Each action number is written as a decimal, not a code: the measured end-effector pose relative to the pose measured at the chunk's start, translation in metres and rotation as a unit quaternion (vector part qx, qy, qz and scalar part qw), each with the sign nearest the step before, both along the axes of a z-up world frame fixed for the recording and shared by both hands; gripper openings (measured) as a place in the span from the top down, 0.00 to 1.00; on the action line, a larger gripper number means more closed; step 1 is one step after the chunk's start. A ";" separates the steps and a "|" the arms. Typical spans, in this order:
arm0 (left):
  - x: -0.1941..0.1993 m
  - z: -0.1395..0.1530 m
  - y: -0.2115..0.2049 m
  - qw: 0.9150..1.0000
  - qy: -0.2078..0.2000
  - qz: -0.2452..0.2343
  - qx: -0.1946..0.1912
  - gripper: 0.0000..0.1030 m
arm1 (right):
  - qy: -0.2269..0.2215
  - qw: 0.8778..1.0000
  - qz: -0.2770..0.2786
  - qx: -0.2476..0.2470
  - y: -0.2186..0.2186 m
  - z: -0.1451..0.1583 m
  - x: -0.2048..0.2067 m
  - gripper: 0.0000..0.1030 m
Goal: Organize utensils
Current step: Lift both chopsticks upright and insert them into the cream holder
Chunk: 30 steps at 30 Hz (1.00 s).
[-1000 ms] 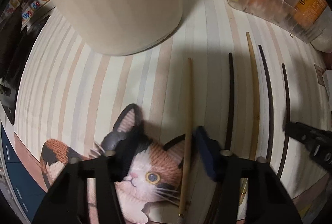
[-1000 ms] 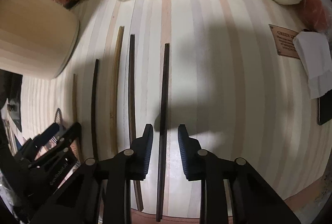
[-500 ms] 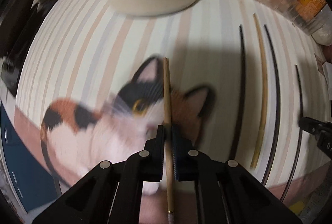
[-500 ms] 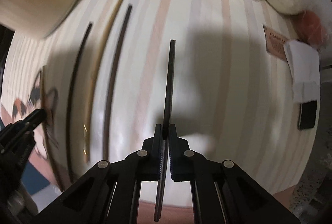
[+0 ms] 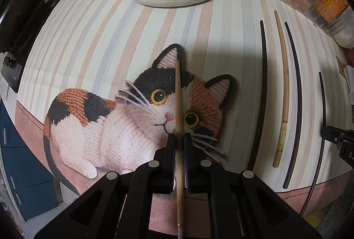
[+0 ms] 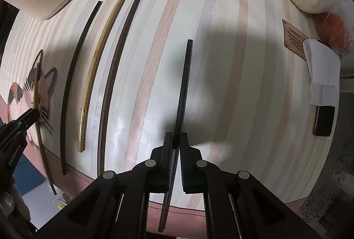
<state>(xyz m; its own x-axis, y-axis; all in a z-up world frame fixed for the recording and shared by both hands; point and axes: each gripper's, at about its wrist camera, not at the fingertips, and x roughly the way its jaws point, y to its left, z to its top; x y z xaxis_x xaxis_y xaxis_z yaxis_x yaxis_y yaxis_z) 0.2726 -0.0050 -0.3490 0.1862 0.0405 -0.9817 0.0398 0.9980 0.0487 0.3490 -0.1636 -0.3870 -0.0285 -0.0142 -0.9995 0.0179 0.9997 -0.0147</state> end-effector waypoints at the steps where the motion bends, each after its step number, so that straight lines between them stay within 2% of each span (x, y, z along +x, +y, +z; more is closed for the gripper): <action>1: 0.004 0.001 -0.004 1.000 0.000 0.000 0.001 0.95 | -0.001 1.000 -0.001 0.000 0.000 -0.001 0.001 0.94; 13: 0.005 0.002 -0.006 1.000 -0.002 -0.003 0.004 0.95 | -0.003 1.000 -0.001 -0.003 -0.002 0.003 -0.004 0.94; 18: 0.005 0.002 -0.011 1.000 0.000 -0.019 0.015 0.96 | -0.007 1.000 0.010 -0.021 0.008 0.002 -0.005 0.93; 21: 0.008 0.002 -0.008 1.000 0.004 -0.016 0.001 0.96 | -0.017 0.999 0.014 -0.029 0.015 0.002 -0.009 0.94; 25: 0.006 0.010 0.000 1.000 -0.003 -0.007 -0.014 0.96 | -0.032 0.999 -0.017 0.010 0.005 0.007 -0.015 0.95; 30: 0.001 0.040 0.001 0.999 -0.035 -0.010 -0.034 0.96 | -0.069 0.996 -0.026 0.042 0.006 0.032 -0.026 0.95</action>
<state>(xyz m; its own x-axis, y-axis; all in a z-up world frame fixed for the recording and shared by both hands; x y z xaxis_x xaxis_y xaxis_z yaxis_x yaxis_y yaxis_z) 0.2731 -0.0044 -0.3093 0.2542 -0.0304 -0.9667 0.0584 0.9982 -0.0160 0.3226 -0.1573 -0.3550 0.1105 0.0682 -0.9915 0.0652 0.9950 0.0757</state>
